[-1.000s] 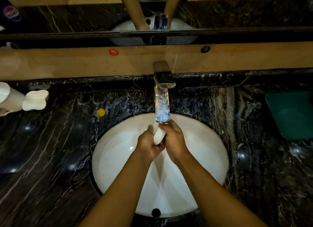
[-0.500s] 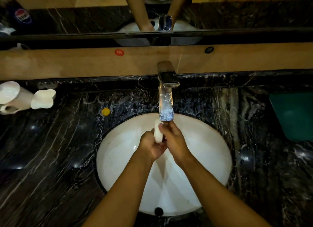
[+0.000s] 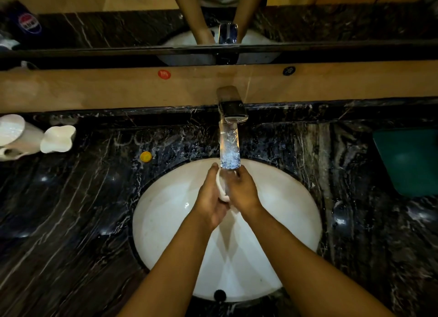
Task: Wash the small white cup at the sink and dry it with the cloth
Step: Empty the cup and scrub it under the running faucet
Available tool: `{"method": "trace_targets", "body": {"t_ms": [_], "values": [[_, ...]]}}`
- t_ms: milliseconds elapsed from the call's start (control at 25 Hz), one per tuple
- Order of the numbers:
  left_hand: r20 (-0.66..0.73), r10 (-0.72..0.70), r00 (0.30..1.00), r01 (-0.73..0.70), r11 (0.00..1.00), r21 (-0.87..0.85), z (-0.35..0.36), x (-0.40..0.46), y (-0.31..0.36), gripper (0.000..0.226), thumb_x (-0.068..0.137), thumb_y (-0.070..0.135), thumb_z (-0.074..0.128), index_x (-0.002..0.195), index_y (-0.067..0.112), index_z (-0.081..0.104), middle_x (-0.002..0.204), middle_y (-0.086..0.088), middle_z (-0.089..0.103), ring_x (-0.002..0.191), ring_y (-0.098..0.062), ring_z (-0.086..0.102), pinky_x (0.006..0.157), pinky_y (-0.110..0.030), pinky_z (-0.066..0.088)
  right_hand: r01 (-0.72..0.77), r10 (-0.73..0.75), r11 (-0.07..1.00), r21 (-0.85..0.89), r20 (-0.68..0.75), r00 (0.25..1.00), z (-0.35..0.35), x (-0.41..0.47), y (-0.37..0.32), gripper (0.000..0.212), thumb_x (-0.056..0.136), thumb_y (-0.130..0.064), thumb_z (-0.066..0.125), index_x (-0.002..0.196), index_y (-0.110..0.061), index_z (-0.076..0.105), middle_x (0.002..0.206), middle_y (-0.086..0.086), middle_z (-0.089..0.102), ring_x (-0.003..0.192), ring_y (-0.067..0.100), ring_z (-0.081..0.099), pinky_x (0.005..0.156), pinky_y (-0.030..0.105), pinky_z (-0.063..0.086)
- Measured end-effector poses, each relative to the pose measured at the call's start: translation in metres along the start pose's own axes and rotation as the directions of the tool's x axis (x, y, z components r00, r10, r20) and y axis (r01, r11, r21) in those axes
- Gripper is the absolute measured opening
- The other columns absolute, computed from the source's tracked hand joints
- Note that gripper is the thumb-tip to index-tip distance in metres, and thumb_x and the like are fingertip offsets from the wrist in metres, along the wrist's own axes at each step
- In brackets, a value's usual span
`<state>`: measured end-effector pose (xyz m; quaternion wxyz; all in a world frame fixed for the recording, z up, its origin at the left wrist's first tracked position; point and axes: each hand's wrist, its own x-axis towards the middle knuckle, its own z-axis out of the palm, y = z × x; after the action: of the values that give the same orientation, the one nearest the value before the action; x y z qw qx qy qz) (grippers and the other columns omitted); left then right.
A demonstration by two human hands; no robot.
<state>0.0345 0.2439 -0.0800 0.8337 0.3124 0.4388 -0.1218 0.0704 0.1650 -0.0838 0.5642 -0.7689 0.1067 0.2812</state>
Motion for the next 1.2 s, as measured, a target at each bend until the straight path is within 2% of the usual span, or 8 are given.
{"method": "trace_targets", "body": {"t_ms": [160, 360, 600, 760, 840, 920, 1040, 1200], "values": [[-0.059, 0.151, 0.987, -0.149, 0.988, 0.043, -0.006, -0.005, -0.009, 0.054, 0.100, 0.054, 0.049, 0.121, 0.009, 0.068, 0.111, -0.017, 0.077, 0.103, -0.031, 0.075, 0.092, -0.053, 0.058, -0.002, 0.000, 0.996, -0.089, -0.018, 1.000, -0.015, 0.014, 0.003, 0.018, 0.094, -0.015, 0.054, 0.100, -0.017, 0.071, 0.099, 0.005, 0.076, 0.095, 0.025, 0.071, 0.090, 0.048, 0.058], [-0.133, 0.311, 0.941, -0.290, 0.944, 0.157, -0.017, 0.000, -0.020, 0.025, 0.100, 0.012, 0.060, 0.124, 0.011, 0.064, 0.118, -0.021, 0.070, 0.103, -0.039, 0.072, 0.074, -0.049, 0.064, -0.031, 0.032, 0.999, -0.043, 0.005, 0.999, -0.022, 0.012, 0.003, 0.018, 0.088, -0.002, 0.060, 0.096, -0.014, 0.072, 0.098, 0.006, 0.076, 0.096, 0.027, 0.072, 0.087, 0.046, 0.060], [-0.107, 0.367, 0.924, -0.330, 0.906, 0.265, -0.016, 0.008, -0.010, 0.015, 0.099, 0.022, 0.062, 0.109, 0.018, 0.072, 0.105, -0.021, 0.075, 0.087, -0.035, 0.073, 0.072, -0.052, 0.058, -0.061, 0.044, 0.992, 0.113, 0.143, 0.989, -0.021, 0.003, 0.008, 0.022, 0.099, -0.014, 0.053, 0.117, -0.010, 0.067, 0.105, 0.016, 0.075, 0.091, 0.035, 0.075, 0.078, 0.054, 0.062], [-0.205, 0.304, 0.930, -0.285, 0.951, 0.117, 0.002, 0.014, -0.017, 0.018, 0.100, 0.024, 0.060, 0.112, 0.015, 0.070, 0.097, -0.014, 0.077, 0.083, -0.028, 0.075, 0.059, -0.036, 0.059, 0.060, -0.060, 0.998, -0.035, 0.007, 0.998, -0.015, -0.002, 0.002, 0.023, 0.100, -0.030, 0.055, 0.113, -0.013, 0.063, 0.095, 0.000, 0.073, 0.085, 0.018, 0.071, 0.070, 0.029, 0.059], [-0.181, 0.210, 0.961, -0.213, 0.977, 0.001, 0.009, 0.017, -0.018, 0.014, 0.101, 0.015, 0.058, 0.109, 0.012, 0.069, 0.086, -0.011, 0.076, 0.077, -0.023, 0.075, 0.060, -0.034, 0.061, 0.084, -0.086, 0.986, -0.141, -0.007, 0.996, -0.014, -0.004, -0.002, 0.021, 0.099, -0.031, 0.055, 0.111, -0.013, 0.057, 0.081, -0.007, 0.061, 0.070, 0.008, 0.060, 0.053, 0.012, 0.043], [-0.103, 0.128, 0.986, -0.131, 0.991, -0.025, 0.011, 0.017, -0.016, 0.021, 0.101, 0.004, 0.048, 0.109, 0.010, 0.067, 0.088, -0.012, 0.074, 0.078, -0.022, 0.073, 0.065, -0.036, 0.062, 0.097, -0.111, 0.974, -0.205, -0.060, 0.992, -0.019, -0.002, -0.002, 0.015, 0.098, -0.028, 0.057, 0.104, -0.014, 0.055, 0.075, -0.008, 0.055, 0.063, 0.007, 0.053, 0.047, 0.012, 0.035], [-0.020, 0.073, 0.997, -0.074, 0.996, -0.052, 0.005, 0.012, -0.013, 0.038, 0.101, -0.005, 0.034, 0.124, 0.007, 0.062, 0.108, -0.019, 0.073, 0.089, -0.028, 0.074, 0.065, -0.039, 0.063, 0.099, -0.131, 0.960, -0.260, -0.110, 0.985, -0.028, 0.006, 0.001, 0.016, 0.096, -0.016, 0.054, 0.103, -0.011, 0.066, 0.090, 0.001, 0.069, 0.083, 0.021, 0.063, 0.062, 0.023, 0.046], [-0.041, 0.174, 0.984, -0.173, 0.985, 0.029, -0.007, 0.003, -0.010, 0.033, 0.100, -0.003, 0.046, 0.128, 0.008, 0.060, 0.125, -0.022, 0.068, 0.107, -0.038, 0.070, 0.072, -0.046, 0.064, 0.090, -0.107, 0.980, -0.178, -0.085, 0.991, -0.027, 0.004, 0.007, 0.024, 0.102, -0.030, 0.054, 0.116, -0.014, 0.065, 0.099, -0.001, 0.069, 0.087, 0.016, 0.065, 0.068, 0.021, 0.050]]}}
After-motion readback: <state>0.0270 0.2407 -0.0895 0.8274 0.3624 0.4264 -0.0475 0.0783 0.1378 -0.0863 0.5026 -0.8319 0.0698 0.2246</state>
